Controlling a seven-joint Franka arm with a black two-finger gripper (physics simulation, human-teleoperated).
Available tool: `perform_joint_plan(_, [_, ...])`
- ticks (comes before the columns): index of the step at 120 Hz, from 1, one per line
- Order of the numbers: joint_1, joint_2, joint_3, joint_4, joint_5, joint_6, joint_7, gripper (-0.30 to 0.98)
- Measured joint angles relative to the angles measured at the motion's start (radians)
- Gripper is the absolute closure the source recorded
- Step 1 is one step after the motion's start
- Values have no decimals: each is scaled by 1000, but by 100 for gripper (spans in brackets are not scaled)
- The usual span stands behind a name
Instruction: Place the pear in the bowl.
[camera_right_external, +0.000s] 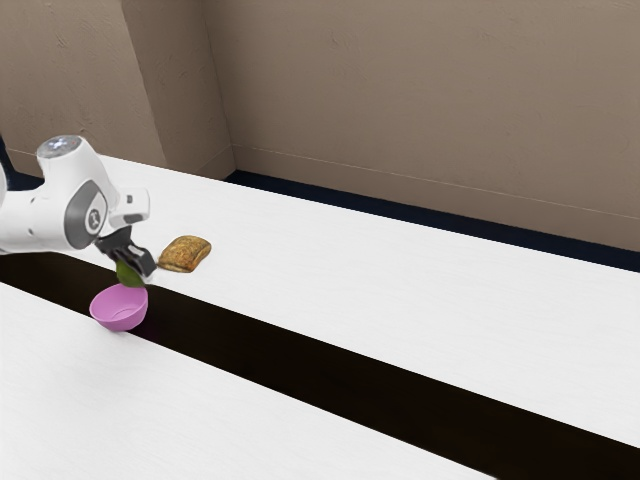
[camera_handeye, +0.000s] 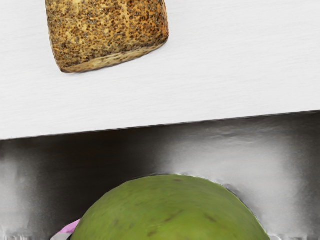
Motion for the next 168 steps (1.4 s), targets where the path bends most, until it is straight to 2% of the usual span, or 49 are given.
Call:
perform_joint_plan(18, [28, 39, 8, 25, 3, -19, 9, 32])
perform_joint_plan(48, [30, 3, 21, -21, 2, -41, 24, 31])
perform_joint_plan(76, [37, 28, 25, -24, 1, -44, 37, 31])
perform_joint_plan(101, [38, 37, 25, -21, -4, -46, 52, 24])
perform_joint_plan(130, [38, 30, 24, -18, -8, -58, 70, 8])
perform_joint_plan(152, [37, -81, 12, 25, -13, -253, 66, 3])
perform_joint_plan(168, [57, -134, -101, 181, -3, -450, 12, 2])
